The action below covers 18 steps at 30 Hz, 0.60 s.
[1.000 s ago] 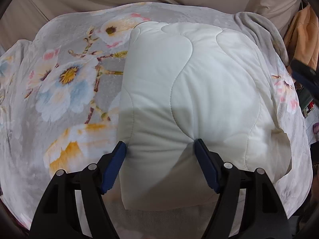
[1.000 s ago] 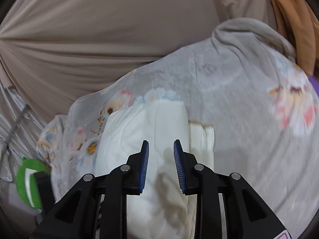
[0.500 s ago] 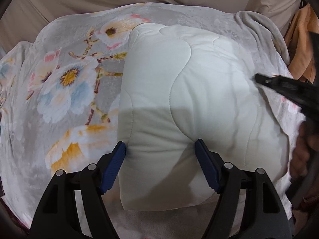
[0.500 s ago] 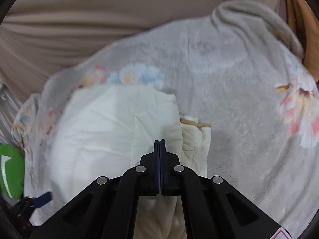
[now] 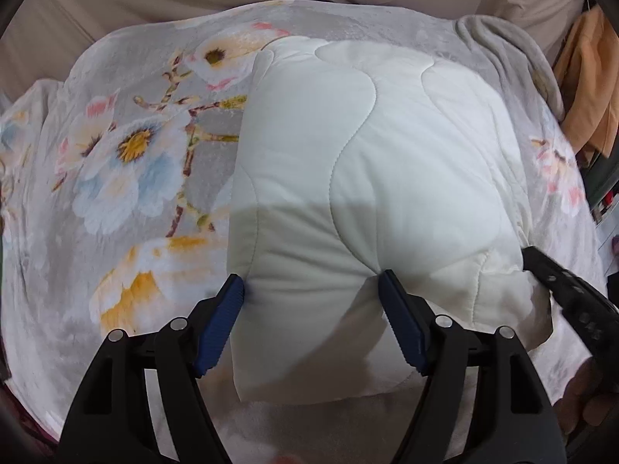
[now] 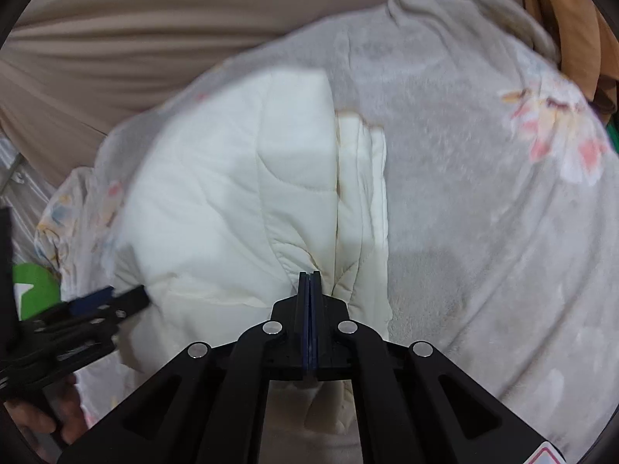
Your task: Fold large clothes
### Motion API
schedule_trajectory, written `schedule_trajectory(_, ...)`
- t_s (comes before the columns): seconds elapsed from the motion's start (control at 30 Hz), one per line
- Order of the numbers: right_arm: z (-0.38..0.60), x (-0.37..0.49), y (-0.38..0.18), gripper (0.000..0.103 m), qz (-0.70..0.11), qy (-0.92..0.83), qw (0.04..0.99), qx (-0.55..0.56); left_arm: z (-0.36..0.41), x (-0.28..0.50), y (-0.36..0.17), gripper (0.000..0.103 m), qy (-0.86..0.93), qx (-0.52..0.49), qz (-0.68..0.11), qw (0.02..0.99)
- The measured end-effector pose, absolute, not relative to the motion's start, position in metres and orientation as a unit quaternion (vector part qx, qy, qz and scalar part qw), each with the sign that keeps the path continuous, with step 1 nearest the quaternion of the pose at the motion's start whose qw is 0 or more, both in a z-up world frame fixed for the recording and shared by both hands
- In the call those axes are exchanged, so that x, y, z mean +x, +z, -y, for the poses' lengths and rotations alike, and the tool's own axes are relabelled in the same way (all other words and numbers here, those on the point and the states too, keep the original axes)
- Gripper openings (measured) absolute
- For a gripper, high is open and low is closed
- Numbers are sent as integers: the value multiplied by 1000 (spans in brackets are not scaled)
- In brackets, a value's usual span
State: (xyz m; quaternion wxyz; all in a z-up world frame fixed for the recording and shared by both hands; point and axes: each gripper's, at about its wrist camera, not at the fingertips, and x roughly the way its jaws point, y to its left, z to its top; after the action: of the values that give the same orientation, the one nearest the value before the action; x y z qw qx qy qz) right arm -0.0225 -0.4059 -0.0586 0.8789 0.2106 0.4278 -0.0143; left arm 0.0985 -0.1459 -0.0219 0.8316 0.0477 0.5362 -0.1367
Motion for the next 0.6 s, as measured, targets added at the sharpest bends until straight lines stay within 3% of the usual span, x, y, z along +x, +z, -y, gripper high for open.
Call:
schedule_trajectory(0.1, 408, -51, -33, 19, -401, -14, 892, 207, 128, 91, -5, 69, -153, 3, -530, 834)
schedule_trajectory(0.27, 403, -61, -58, 28, -437, -8, 874, 214, 119, 90, -11, 69, -145, -3, -534, 833)
schedule_trajectory(0.3, 401, -56, -68, 27, -446, -5, 868, 217, 121, 91, -18, 69, -144, -3, -541, 828)
schedule_trajectory(0.43, 412, -53, -74, 7, -437, 12, 859, 264, 124, 85, -22, 69, -145, -3, -542, 828)
schedule_trajectory(0.53, 417, -74, -47, 6, -392, 27, 876, 280, 122, 78, -1, 69, -164, -13, -523, 836)
schedule_trajectory(0.6, 414, -78, -53, 6, -404, 19, 873, 271, 126, 78, 8, 73, -170, -12, -509, 844)
